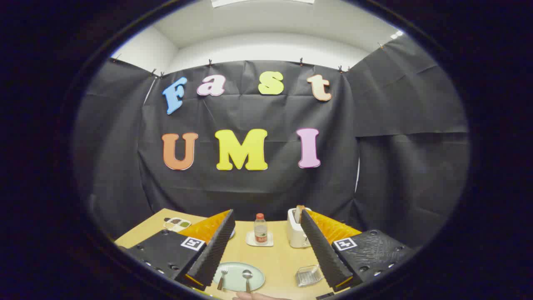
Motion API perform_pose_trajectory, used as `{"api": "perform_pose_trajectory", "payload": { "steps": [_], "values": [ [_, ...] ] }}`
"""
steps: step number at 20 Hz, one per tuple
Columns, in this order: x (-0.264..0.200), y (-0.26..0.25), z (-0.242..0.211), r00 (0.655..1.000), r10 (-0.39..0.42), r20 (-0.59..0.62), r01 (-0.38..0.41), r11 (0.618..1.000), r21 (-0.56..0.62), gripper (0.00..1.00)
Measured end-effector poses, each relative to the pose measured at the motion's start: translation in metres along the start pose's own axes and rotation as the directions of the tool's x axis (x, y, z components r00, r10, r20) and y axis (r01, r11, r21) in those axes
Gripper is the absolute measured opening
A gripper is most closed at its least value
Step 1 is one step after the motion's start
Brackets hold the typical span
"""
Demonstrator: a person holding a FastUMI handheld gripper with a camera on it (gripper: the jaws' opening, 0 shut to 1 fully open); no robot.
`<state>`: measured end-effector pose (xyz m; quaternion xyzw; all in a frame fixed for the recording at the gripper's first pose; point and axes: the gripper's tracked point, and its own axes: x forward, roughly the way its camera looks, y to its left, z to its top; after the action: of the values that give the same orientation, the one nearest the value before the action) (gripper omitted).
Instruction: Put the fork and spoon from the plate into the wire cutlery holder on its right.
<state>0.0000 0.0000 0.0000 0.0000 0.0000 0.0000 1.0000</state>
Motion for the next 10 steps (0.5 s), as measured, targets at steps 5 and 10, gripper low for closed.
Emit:
{"api": "perform_pose_trajectory", "payload": {
  "steps": [5, 10],
  "values": [
    [-0.002, 0.012, -0.006, 1.0, -0.015, -0.022, 0.015, 1.0, -0.005, 0.96],
    [0.002, 0.024, -0.02, 0.998, -0.011, -0.057, 0.011, 1.0, 0.003, 0.96]
  ]
}}
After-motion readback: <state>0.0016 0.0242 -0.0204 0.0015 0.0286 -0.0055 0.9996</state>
